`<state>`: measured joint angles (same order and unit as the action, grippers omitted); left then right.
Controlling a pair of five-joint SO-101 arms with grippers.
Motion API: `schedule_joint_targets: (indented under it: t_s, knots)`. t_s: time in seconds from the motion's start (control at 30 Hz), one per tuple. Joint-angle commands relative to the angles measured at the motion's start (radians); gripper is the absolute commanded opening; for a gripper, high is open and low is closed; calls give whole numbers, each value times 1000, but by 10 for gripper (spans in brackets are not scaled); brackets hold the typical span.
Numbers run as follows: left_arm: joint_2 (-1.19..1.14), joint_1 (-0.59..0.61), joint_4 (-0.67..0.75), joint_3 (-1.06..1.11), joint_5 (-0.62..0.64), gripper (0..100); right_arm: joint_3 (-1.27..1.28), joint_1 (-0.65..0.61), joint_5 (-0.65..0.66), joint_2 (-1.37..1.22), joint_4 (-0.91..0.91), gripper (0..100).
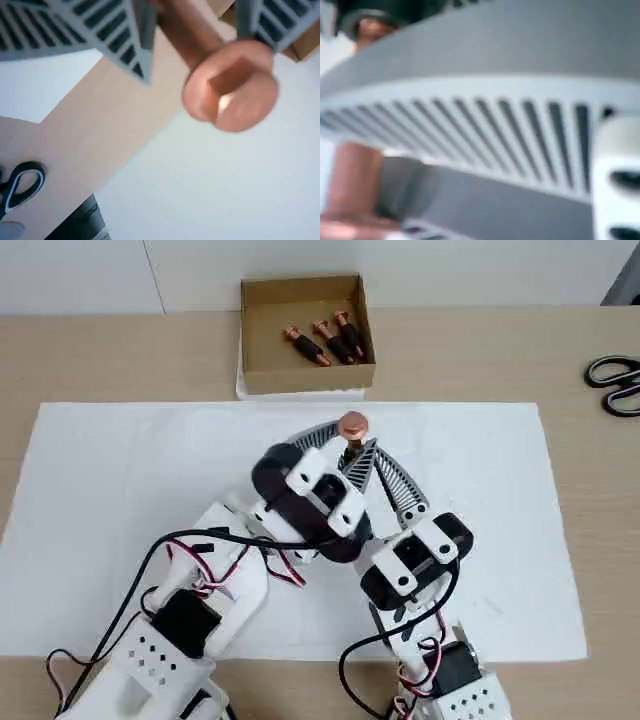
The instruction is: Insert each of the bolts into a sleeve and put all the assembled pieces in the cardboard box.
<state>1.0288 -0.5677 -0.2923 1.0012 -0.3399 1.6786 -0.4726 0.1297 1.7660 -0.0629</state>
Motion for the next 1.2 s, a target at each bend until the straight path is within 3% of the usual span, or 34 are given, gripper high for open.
schedule_joint_targets:
  t_s: [0.0, 0.77, 0.97, 1.17]
  knots:
    - [6, 55, -34, -8, -8, 106, 6, 4, -2, 15, -21, 5]
    - [8, 43, -173, -110, -8, 160, 6, 7, 0, 7, -19, 5]
    - [8, -41, -331, -217, 32, 159, 6, 8, 0, 7, -19, 5]
    - [52, -46, -450, -302, 78, 159, 6, 8, 0, 5, -19, 5]
